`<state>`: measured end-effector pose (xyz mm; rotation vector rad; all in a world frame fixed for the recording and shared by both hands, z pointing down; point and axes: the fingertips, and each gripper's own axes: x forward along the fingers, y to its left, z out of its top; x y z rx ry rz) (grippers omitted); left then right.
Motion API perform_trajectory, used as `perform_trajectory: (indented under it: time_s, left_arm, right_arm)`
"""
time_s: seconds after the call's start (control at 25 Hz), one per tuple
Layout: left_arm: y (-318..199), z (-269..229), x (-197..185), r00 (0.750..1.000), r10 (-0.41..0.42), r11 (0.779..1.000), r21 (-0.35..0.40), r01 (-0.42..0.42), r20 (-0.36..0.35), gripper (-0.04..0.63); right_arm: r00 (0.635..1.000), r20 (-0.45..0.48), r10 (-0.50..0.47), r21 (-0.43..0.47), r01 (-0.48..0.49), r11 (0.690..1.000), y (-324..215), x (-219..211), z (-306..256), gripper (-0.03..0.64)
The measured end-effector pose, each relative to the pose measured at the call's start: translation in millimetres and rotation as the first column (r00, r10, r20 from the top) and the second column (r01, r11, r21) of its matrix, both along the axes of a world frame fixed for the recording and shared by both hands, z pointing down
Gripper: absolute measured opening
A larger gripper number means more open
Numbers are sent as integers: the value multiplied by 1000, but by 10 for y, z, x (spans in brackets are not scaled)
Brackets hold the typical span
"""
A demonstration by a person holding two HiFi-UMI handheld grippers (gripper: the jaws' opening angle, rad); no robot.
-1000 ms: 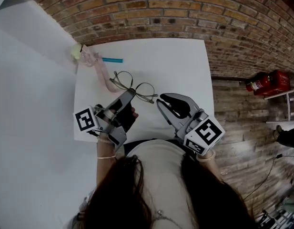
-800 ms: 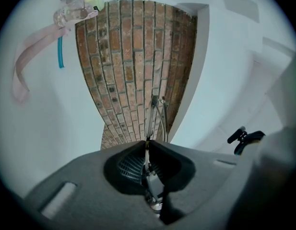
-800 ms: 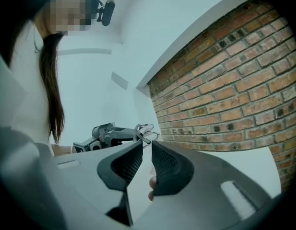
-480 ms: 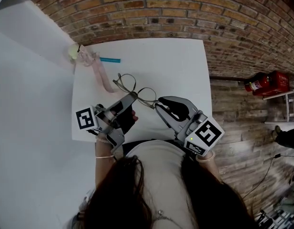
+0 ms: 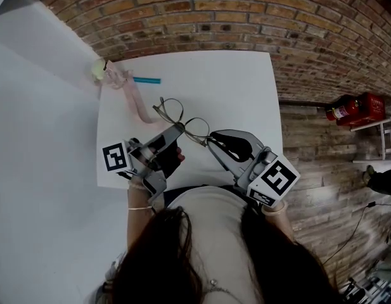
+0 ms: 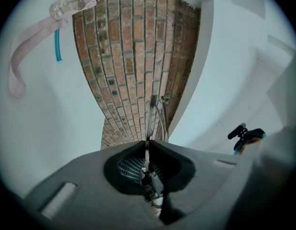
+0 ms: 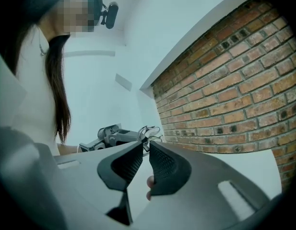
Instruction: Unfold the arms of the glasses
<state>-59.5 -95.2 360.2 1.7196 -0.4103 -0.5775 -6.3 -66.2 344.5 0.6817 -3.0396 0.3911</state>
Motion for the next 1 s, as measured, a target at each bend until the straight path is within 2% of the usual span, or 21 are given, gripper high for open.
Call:
perform_trajectory:
  time_s: [1.0]
  left_arm:
    - [35,217,-183,993,-24,1000,-13,25,111,21]
  right_arm:
    - [999,20,47,40,-47,998,42,-156,-154,46]
